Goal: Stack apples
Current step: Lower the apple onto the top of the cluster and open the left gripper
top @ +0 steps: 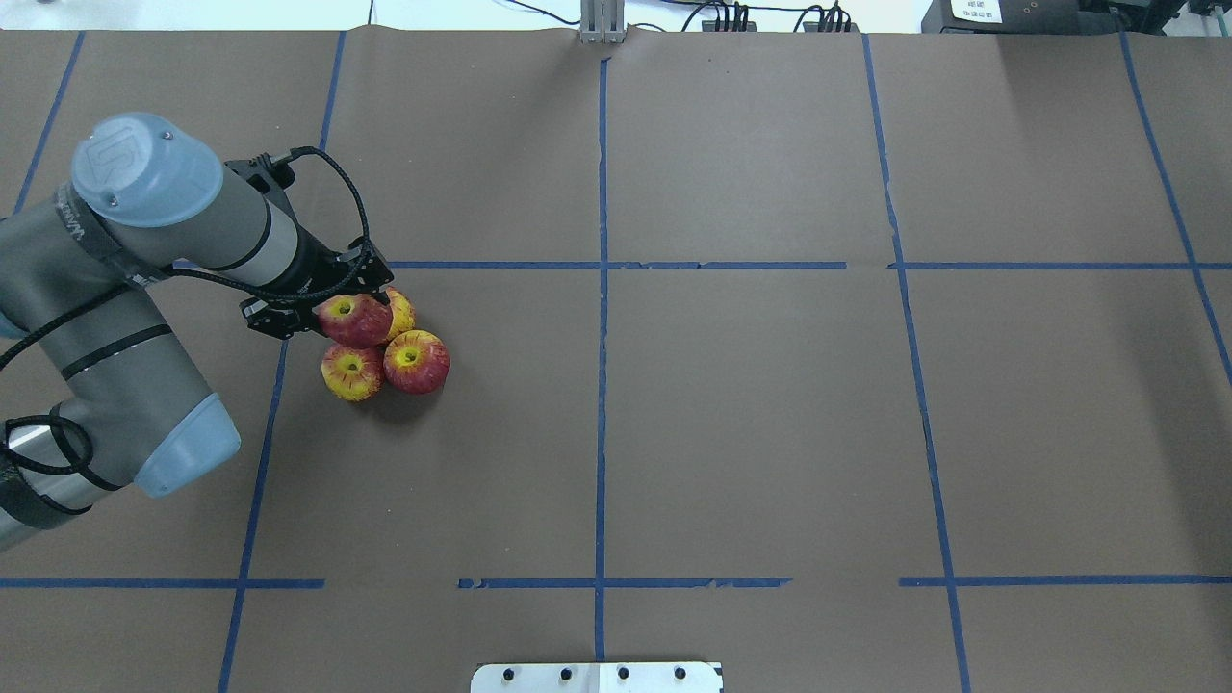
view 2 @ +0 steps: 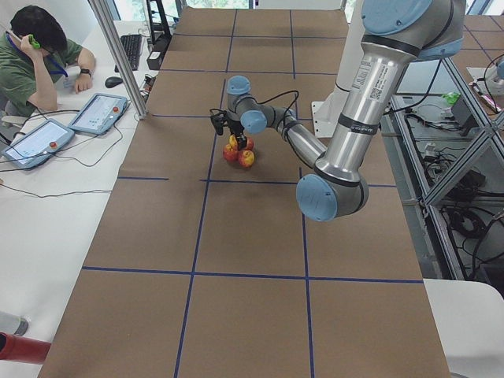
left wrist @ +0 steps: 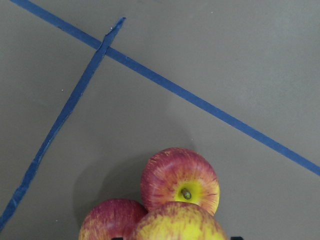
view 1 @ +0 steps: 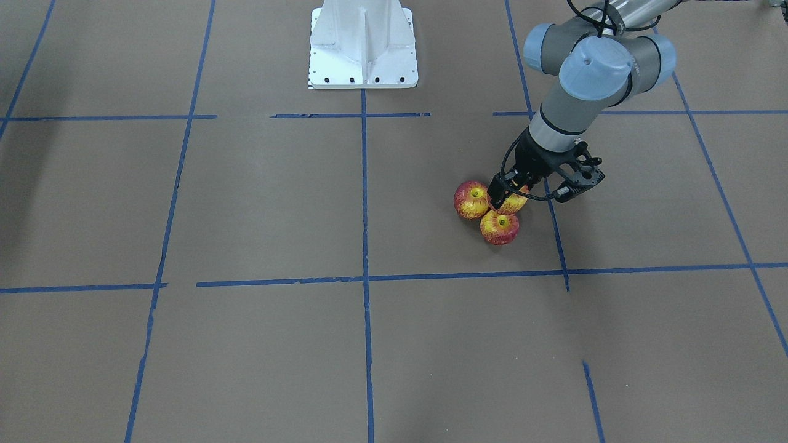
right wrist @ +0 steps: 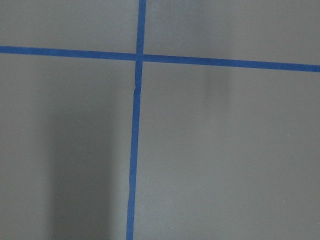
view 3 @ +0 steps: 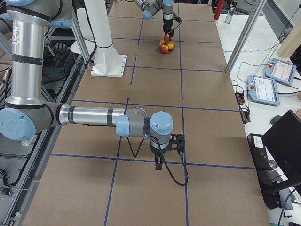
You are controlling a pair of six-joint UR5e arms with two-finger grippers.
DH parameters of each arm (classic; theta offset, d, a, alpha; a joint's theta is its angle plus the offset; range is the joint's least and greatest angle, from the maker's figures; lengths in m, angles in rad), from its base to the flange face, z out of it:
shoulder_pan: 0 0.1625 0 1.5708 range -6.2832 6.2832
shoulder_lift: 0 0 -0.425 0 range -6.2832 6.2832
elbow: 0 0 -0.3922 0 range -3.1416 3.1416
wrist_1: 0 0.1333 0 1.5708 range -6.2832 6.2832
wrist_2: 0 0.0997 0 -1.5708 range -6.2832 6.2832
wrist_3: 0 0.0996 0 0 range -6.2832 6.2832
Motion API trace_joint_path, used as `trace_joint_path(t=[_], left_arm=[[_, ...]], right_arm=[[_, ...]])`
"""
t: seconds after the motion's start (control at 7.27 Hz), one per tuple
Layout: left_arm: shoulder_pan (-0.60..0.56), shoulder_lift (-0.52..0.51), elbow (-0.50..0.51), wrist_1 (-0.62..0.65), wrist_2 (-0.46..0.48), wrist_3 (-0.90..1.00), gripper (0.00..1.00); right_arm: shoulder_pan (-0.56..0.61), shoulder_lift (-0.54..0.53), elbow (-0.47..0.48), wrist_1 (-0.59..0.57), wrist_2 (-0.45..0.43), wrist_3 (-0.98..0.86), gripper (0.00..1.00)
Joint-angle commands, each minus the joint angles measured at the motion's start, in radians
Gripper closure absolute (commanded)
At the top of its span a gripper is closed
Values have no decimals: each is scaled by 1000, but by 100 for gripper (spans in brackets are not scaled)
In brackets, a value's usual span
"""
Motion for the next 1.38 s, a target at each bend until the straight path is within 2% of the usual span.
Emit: trace_joint_path(t=[0.0, 0.14, 0.28, 0.96, 1.1, 1.24], left_arm=[[12, 0, 3, -1, 1, -2, 93], [16, 0, 3, -1, 1, -2, 90], [16, 0, 3, -1, 1, -2, 81], [16, 1, 3, -1, 1, 3, 6], [16, 1, 2, -1, 1, 2, 1], [16, 1, -6, 0, 1, -2, 0]], right_arm=[[0, 0, 0, 0, 0, 0, 0], [0, 0, 0, 0, 0, 0, 0], [0, 0, 0, 0, 0, 0, 0], [0, 0, 0, 0, 0, 0, 0], [0, 0, 0, 0, 0, 0, 0], [0, 0, 0, 0, 0, 0, 0]])
